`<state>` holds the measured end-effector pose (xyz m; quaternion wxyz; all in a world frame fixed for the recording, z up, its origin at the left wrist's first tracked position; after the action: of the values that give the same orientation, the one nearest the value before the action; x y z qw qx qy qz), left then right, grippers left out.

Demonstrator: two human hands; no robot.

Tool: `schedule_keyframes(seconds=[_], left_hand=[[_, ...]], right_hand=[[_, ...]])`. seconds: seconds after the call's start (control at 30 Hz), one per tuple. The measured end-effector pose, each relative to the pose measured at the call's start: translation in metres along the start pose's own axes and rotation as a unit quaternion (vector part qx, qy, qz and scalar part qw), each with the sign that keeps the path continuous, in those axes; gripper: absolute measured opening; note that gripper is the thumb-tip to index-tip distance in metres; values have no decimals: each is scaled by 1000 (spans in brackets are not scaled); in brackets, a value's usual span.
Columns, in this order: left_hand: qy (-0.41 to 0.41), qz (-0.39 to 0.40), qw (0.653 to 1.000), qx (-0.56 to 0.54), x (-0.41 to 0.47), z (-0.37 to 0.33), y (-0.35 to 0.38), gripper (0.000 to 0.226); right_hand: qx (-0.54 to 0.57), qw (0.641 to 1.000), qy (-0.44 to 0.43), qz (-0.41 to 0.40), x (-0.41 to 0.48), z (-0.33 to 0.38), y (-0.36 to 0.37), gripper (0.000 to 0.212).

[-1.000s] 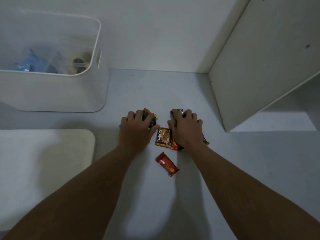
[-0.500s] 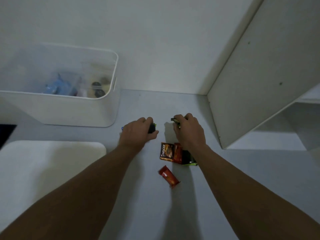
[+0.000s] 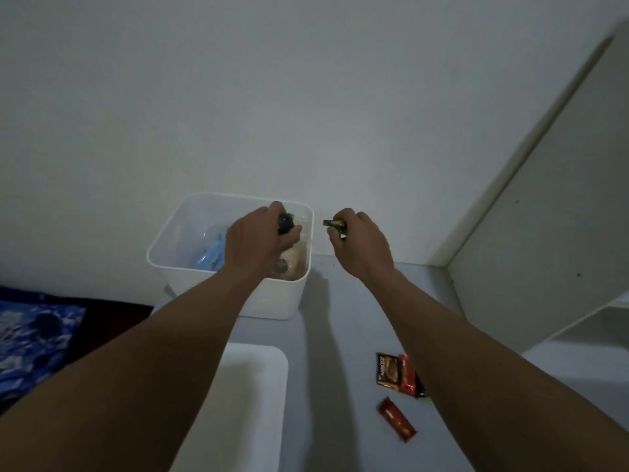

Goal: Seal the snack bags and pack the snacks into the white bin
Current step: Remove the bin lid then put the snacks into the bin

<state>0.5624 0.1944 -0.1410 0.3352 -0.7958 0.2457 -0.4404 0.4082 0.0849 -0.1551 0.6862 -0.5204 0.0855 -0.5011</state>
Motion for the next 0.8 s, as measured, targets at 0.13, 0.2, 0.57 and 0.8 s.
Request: schedule_keyframes(seconds=[0.13, 0.2, 0.57, 0.8], left_hand=[[-33, -31, 999, -15, 24, 54, -18, 35], [-42, -33, 998, -22, 30, 77, -17, 35], [-74, 22, 994, -72, 40, 114, 21, 35], [-56, 81, 988, -120, 35, 79, 62, 31]], right_hand=[[16, 999, -9, 29, 18, 49, 39, 25], [24, 999, -13, 45, 22, 67, 64, 26], [-13, 997, 24, 67, 16, 57, 109, 43], [-100, 965, 91, 225, 3, 14, 113, 64]])
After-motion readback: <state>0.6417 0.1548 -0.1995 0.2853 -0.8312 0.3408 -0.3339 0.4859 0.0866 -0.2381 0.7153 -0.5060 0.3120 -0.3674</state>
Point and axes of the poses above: each hand's wrist, its own x-axis towards the middle knuckle, its own y-axis out of the palm, z = x × y, the point moved 6 cm from there along x, towards the middle knuckle, and after that the axes turned 7 degrees about -z, right-handed, at the moved point
